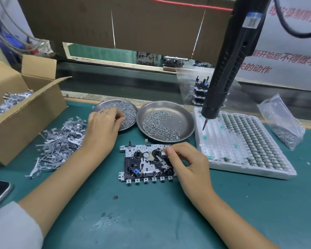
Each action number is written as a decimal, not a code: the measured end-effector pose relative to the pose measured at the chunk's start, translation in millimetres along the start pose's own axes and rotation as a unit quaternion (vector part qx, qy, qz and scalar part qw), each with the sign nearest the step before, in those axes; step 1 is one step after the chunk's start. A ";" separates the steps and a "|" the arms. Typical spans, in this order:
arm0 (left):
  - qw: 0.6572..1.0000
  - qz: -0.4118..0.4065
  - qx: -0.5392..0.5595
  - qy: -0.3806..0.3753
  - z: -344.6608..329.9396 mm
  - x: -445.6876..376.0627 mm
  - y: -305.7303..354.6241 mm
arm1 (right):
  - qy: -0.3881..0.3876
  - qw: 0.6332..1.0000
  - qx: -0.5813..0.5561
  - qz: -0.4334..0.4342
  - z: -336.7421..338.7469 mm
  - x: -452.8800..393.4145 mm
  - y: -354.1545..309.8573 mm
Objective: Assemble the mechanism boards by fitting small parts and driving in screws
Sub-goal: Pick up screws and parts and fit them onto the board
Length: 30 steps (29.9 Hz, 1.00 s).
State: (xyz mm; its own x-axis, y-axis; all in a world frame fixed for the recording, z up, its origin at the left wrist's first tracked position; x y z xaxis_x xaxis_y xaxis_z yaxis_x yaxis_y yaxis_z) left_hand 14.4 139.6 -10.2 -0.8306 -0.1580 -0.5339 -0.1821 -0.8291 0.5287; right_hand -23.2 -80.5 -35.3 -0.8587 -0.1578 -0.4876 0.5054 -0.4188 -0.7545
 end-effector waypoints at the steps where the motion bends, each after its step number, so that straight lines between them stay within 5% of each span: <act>1: 0.998 0.019 0.055 0.016 5.5 2.1 1.8 | 0.006 1.000 0.014 0.014 1.4 -1.3 -3.5; 6: 0.942 0.118 0.315 0.021 4.7 33.5 10.1 | -0.018 0.990 0.138 0.018 3.4 -39.3 -3.3; 12: 0.921 0.141 0.362 0.017 -7.4 56.5 17.8 | -0.210 0.894 0.381 -0.106 -35.7 -84.0 40.4; 23: 0.932 0.088 0.349 0.038 -0.5 59.9 30.7 | -0.073 0.962 0.251 -0.079 -14.7 -83.8 34.2; 30: 0.929 0.083 0.359 0.035 -0.5 60.6 32.5 | -0.051 0.971 0.220 -0.077 -7.1 -82.1 34.6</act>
State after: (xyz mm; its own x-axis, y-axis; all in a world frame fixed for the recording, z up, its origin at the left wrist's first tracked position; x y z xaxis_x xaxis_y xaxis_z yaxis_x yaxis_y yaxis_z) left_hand -41.6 102.8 -25.7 -0.8466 -0.3083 -0.4337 -0.3788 -0.2234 0.8981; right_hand 65.4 -75.7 -24.4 -0.9364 -0.1406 -0.3216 0.3042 -0.7824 -0.5435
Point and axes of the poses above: each hand's wrist, its own x-axis away from the middle knuckle, its own z-axis out of the back of the hand, y = z × x, the point moved 10 cm from there along -x, towards the middle knuckle, and after that the axes turned 8 degrees about x, right-handed, at the moved point
